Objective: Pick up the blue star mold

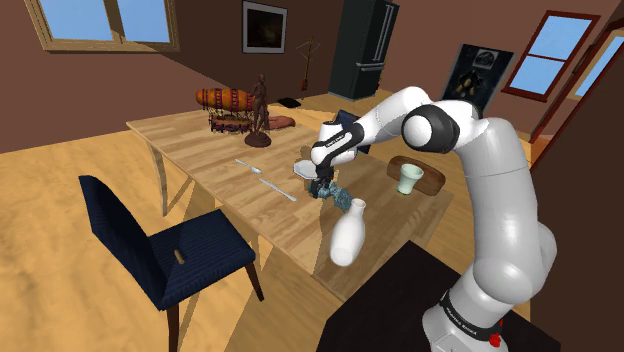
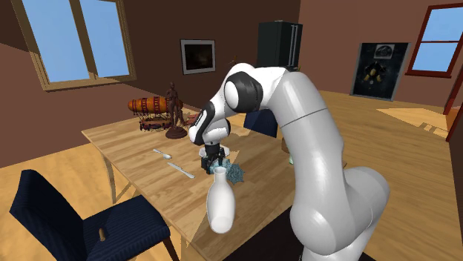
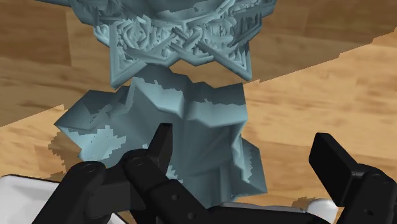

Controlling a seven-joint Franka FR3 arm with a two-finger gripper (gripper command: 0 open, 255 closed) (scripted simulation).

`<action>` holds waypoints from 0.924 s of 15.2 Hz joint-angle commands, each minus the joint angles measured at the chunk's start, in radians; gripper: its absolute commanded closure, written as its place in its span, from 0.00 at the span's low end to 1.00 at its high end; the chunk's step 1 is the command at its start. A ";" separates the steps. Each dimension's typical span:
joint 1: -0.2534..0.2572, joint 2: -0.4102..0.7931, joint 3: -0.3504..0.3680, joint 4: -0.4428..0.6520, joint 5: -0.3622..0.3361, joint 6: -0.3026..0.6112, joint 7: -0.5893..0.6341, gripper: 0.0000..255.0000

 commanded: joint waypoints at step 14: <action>0.002 -0.035 -0.003 -0.004 -0.003 -0.031 0.000 1.00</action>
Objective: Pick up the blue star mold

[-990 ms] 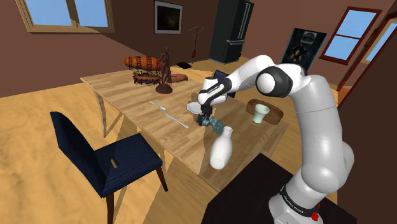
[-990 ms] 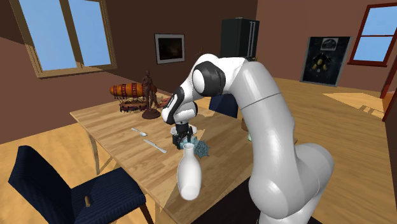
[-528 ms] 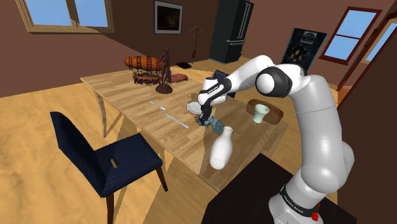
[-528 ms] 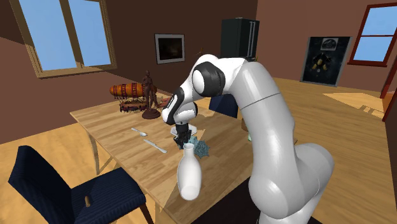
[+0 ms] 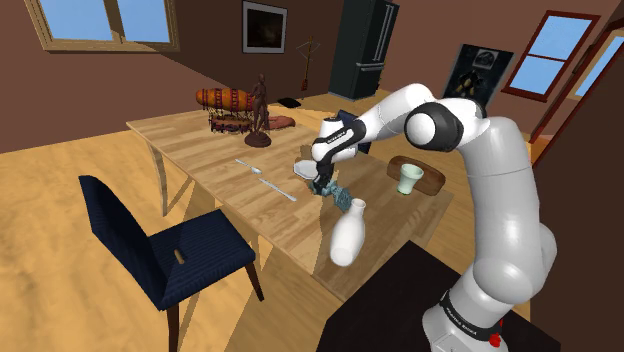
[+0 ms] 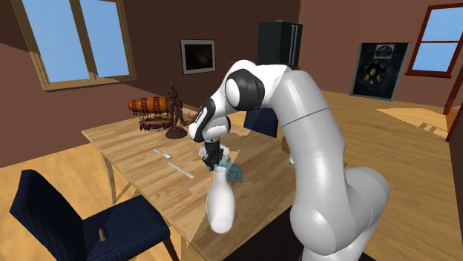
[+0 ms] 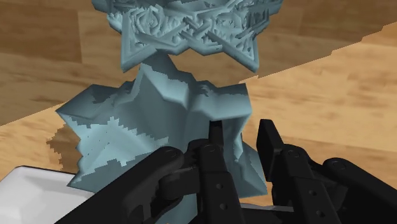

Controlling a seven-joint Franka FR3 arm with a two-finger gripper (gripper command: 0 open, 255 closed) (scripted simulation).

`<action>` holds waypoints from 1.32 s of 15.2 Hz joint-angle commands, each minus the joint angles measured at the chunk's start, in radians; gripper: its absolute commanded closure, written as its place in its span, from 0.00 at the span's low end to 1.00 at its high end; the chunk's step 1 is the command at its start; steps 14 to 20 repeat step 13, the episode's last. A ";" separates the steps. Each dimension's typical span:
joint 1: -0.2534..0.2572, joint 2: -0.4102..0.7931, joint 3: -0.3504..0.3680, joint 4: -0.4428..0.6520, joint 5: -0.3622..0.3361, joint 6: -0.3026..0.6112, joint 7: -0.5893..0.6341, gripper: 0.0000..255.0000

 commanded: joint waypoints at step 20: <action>0.007 -0.108 -0.008 0.005 -0.010 -0.112 0.002 1.00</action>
